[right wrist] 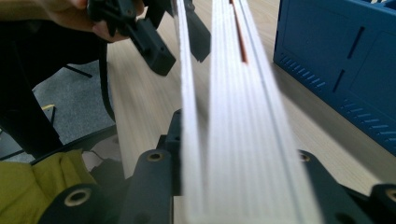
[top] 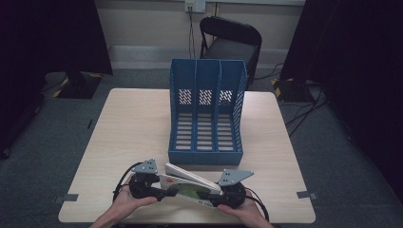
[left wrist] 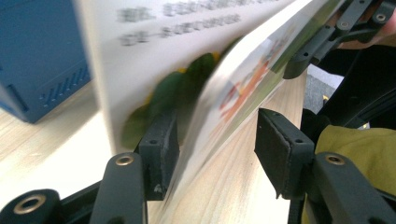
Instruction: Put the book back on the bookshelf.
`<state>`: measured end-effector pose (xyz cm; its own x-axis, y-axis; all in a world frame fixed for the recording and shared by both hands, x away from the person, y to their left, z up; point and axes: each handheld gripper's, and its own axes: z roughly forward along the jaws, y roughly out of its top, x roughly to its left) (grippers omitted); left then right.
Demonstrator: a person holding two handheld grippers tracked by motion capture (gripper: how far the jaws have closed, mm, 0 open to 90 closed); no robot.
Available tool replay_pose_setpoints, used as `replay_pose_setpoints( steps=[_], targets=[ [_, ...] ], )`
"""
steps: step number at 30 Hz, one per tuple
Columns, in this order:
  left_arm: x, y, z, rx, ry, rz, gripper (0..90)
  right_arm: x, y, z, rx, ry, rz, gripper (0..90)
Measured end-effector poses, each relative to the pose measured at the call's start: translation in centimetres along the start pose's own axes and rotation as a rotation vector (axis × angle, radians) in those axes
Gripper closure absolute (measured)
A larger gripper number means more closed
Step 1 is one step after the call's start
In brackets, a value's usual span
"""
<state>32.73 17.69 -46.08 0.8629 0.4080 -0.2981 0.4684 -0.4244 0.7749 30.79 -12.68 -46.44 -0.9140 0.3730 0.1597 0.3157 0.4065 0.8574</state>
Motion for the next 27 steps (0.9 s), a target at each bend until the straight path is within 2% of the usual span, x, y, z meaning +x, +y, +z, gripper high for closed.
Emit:
replay_pose_setpoints(
  steps=[7, 11, 15, 18, 21, 25, 27],
  targets=[
    [0.2, -0.1, -0.5, 0.004, -0.026, -0.003, 49.4, 0.1, 0.1, -0.3, 0.008, -0.002, -0.009, 69.1],
    [0.5, -0.1, -1.1, -0.012, 0.005, -0.008, 47.2, -0.1, -0.1, -0.9, 0.009, -0.011, -0.001, 73.0],
    [1.4, -0.4, -1.2, -0.010, 0.048, -0.045, 45.2, -0.2, -0.4, -1.6, 0.009, -0.024, 0.009, 75.5],
    [1.6, -0.4, -1.2, -0.013, 0.048, -0.049, 44.9, -0.1, -0.4, -1.7, 0.013, -0.026, 0.001, 75.5],
    [1.6, -0.4, -0.6, 0.004, 0.063, -0.047, 44.1, 0.4, -0.5, -1.7, 0.014, -0.025, -0.007, 74.2],
    [1.4, -0.3, 0.3, 0.020, 0.051, -0.037, 49.0, 0.5, -0.6, -1.5, 0.008, -0.010, 0.008, 73.3],
    [1.2, -0.2, 0.6, 0.030, 0.071, -0.029, 50.7, 0.4, -0.6, -1.4, 0.002, -0.016, 0.023, 72.9]
  ],
)
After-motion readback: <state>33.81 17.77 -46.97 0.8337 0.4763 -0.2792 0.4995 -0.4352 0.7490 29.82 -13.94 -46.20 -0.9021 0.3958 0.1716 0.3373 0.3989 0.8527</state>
